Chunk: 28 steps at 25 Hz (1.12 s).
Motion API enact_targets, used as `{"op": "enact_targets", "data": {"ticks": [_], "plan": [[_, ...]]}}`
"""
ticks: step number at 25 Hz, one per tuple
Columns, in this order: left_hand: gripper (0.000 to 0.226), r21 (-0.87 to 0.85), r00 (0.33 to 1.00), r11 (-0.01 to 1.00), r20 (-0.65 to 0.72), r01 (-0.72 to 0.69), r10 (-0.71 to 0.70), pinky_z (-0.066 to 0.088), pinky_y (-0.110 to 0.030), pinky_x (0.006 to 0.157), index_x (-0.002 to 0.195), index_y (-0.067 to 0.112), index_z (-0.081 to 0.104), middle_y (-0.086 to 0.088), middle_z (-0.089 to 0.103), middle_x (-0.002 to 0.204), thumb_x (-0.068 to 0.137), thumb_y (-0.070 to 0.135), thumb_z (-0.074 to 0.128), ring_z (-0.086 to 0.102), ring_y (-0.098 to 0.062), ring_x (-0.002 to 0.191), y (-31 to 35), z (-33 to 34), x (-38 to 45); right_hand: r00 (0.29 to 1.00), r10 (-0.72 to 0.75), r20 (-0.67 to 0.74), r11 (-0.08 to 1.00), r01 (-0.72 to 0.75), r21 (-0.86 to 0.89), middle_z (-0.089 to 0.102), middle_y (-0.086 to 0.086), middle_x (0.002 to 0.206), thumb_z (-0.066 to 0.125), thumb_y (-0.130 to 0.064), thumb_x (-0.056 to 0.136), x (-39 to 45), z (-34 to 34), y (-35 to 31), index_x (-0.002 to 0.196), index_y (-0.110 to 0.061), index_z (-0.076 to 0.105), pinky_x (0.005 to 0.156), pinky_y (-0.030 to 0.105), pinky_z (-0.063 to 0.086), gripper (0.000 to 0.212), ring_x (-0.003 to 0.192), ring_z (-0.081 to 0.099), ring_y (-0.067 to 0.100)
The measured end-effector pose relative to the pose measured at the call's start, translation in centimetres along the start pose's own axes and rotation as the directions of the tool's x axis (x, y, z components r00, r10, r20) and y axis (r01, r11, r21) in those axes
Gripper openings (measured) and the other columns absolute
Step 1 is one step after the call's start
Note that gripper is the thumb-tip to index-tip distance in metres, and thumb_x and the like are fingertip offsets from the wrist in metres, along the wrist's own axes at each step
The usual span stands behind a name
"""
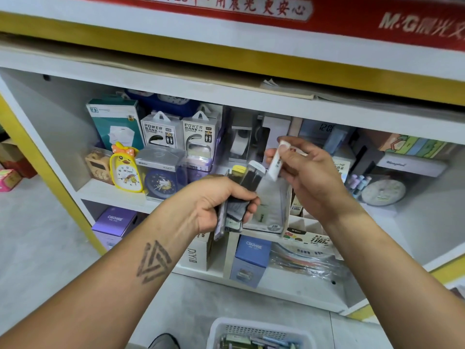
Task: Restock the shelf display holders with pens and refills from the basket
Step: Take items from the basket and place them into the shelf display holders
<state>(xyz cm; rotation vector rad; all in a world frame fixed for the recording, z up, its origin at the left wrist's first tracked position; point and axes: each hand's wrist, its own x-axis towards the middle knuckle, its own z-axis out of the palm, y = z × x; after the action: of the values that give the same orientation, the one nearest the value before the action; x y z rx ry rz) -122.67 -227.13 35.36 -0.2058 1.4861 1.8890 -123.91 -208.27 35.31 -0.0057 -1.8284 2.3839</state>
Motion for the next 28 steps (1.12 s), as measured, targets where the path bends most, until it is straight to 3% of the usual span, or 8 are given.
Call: {"op": "enact_targets", "data": {"ticks": [2, 4, 8, 11, 16, 19, 22, 28], "plan": [[0.009, -0.021, 0.999, 1.000, -0.050, -0.020, 0.019, 0.055, -0.025, 0.052, 0.089, -0.003, 0.065, -0.013, 0.068, 0.070, 0.089, -0.007, 0.058, 0.064, -0.016, 0.054, 0.1, -0.4, 0.1, 1.000, -0.008, 0.010, 0.999, 0.009, -0.040, 0.072, 0.019, 0.091, 0.059, -0.007, 0.098, 0.1, -0.3, -0.2, 0.125, -0.007, 0.060, 0.067, 0.032, 0.059, 0.027, 0.075, 0.069, 0.026], [0.009, -0.055, 0.993, 0.997, -0.109, -0.051, 0.045, 0.054, -0.025, 0.050, 0.092, -0.001, 0.063, -0.012, 0.066, 0.067, 0.090, -0.007, 0.056, 0.062, -0.017, 0.054, 0.4, -0.9, 0.2, 0.998, -0.035, 0.045, 0.952, 0.047, -0.303, 0.073, 0.015, 0.084, 0.064, -0.013, 0.096, 0.1, -0.5, 0.4, 0.120, -0.012, 0.057, 0.049, 0.029, 0.047, 0.025, 0.056, 0.059, 0.022], [0.009, -0.141, 0.976, 0.983, -0.200, -0.115, 0.085, 0.053, -0.023, 0.049, 0.093, -0.001, 0.061, -0.011, 0.065, 0.064, 0.091, -0.006, 0.054, 0.061, -0.016, 0.049, 1.1, -2.3, 0.2, 0.996, -0.058, 0.065, 0.732, 0.087, -0.676, 0.071, -0.002, 0.068, 0.074, -0.020, 0.090, 0.4, -0.4, 2.3, 0.092, -0.017, 0.072, 0.056, 0.023, 0.051, 0.004, 0.055, 0.063, 0.010], [0.009, -0.179, 0.970, 0.974, -0.221, -0.140, 0.099, 0.053, -0.023, 0.048, 0.093, -0.002, 0.061, -0.013, 0.065, 0.064, 0.089, -0.008, 0.054, 0.062, -0.017, 0.048, 1.1, -3.0, 0.1, 0.999, 0.024, 0.024, 0.723, -0.001, -0.691, 0.074, 0.005, 0.082, 0.061, -0.011, 0.097, 1.2, -0.4, 3.1, 0.106, -0.024, 0.068, 0.083, 0.037, 0.060, 0.017, 0.075, 0.072, 0.011], [0.012, -0.169, 0.972, 0.977, -0.214, -0.131, 0.093, 0.053, -0.025, 0.046, 0.097, -0.003, 0.061, -0.014, 0.066, 0.067, 0.088, -0.008, 0.056, 0.063, -0.017, 0.050, 0.9, -3.2, 0.2, 0.995, -0.102, -0.019, 0.786, 0.068, -0.615, 0.070, 0.003, 0.075, 0.069, 0.002, 0.089, 2.1, 0.0, 3.7, 0.096, -0.016, 0.061, 0.064, 0.024, 0.059, 0.021, 0.071, 0.075, 0.020], [0.011, -0.157, 0.972, 0.980, -0.214, -0.126, 0.091, 0.053, -0.026, 0.047, 0.096, -0.003, 0.062, -0.013, 0.067, 0.067, 0.088, -0.008, 0.058, 0.063, -0.017, 0.050, 0.8, -3.3, 0.3, 0.981, -0.191, -0.041, 0.765, 0.123, -0.632, 0.073, 0.008, 0.085, 0.063, 0.000, 0.094, 2.8, -0.2, 4.4, 0.109, -0.012, 0.071, 0.074, 0.020, 0.059, 0.021, 0.074, 0.075, 0.014], [0.012, -0.156, 0.971, 0.979, -0.217, -0.132, 0.096, 0.053, -0.026, 0.047, 0.097, -0.004, 0.063, -0.014, 0.067, 0.068, 0.087, -0.008, 0.058, 0.063, -0.018, 0.051, 0.7, -3.5, 0.3, 0.941, -0.318, 0.115, 0.522, 0.275, -0.808, 0.069, 0.004, 0.095, 0.053, 0.000, 0.099, 2.8, -0.3, 5.3, 0.122, -0.010, 0.068, 0.078, 0.012, 0.054, 0.030, 0.081, 0.071, 0.012], [0.013, -0.137, 0.972, 0.982, -0.215, -0.127, 0.095, 0.054, -0.026, 0.048, 0.099, -0.004, 0.062, -0.015, 0.067, 0.070, 0.087, -0.009, 0.059, 0.063, -0.018, 0.053, 0.6, -3.3, 0.2, 0.884, -0.305, 0.355, 0.171, 0.417, -0.893, 0.069, 0.005, 0.082, 0.061, -0.007, 0.096, 2.5, -0.5, 7.1, 0.105, -0.008, 0.062, 0.067, 0.034, 0.056, 0.010, 0.074, 0.066, 0.021]]}}
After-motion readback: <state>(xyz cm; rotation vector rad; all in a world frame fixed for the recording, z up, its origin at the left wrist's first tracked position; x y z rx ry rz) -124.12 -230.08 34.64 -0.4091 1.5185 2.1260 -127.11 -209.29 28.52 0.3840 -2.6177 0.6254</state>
